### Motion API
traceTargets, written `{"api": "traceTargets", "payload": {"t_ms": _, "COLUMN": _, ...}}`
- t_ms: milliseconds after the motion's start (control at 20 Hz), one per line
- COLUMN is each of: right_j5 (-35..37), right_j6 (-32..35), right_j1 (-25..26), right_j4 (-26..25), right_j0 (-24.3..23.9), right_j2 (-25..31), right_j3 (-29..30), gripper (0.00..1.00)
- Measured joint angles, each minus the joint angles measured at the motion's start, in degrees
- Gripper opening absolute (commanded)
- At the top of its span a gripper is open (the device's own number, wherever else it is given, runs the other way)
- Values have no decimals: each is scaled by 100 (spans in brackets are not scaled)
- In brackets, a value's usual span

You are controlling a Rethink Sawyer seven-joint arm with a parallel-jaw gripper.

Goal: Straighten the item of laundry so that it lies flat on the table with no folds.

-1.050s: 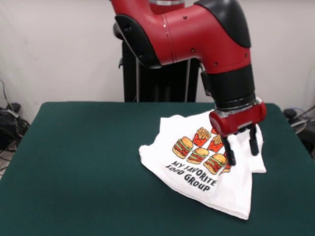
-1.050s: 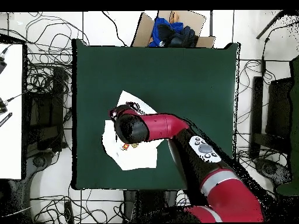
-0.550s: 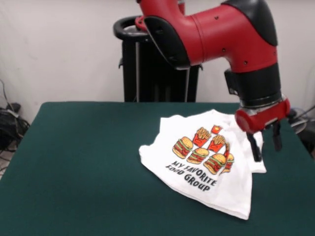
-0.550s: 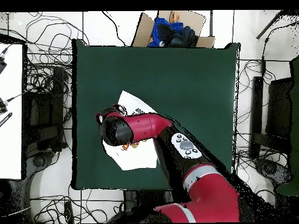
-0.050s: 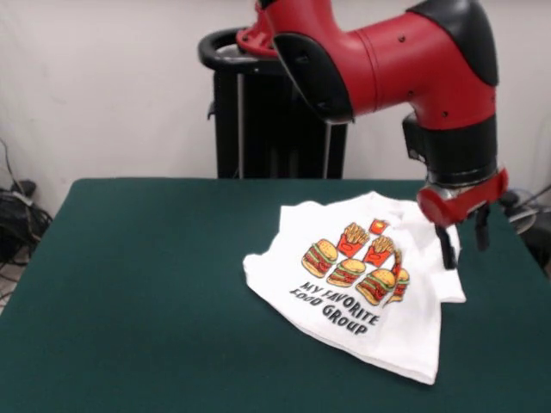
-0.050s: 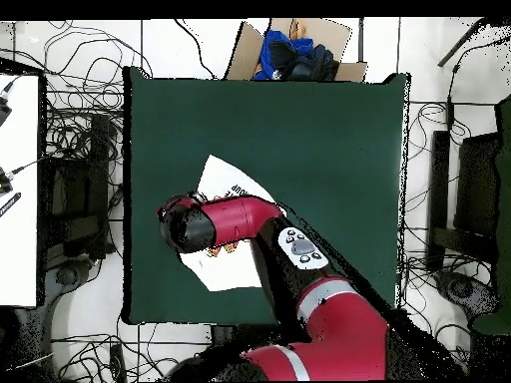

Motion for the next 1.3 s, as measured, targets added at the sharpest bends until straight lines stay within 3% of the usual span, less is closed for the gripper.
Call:
{"api": "traceTargets", "payload": {"t_ms": 350, "right_j5": 322, "right_j6": 0, "right_j1": 0, "right_j4": -5, "right_j0": 49, "right_j2": -263, "right_j3": -1, "gripper": 100}}
{"api": "traceTargets", "payload": {"t_ms": 1300, "right_j5": 72, "right_j6": 0, "right_j1": 487, "right_j4": -3, "right_j0": 183, "right_j2": -549, "right_j3": -3, "gripper": 100}}
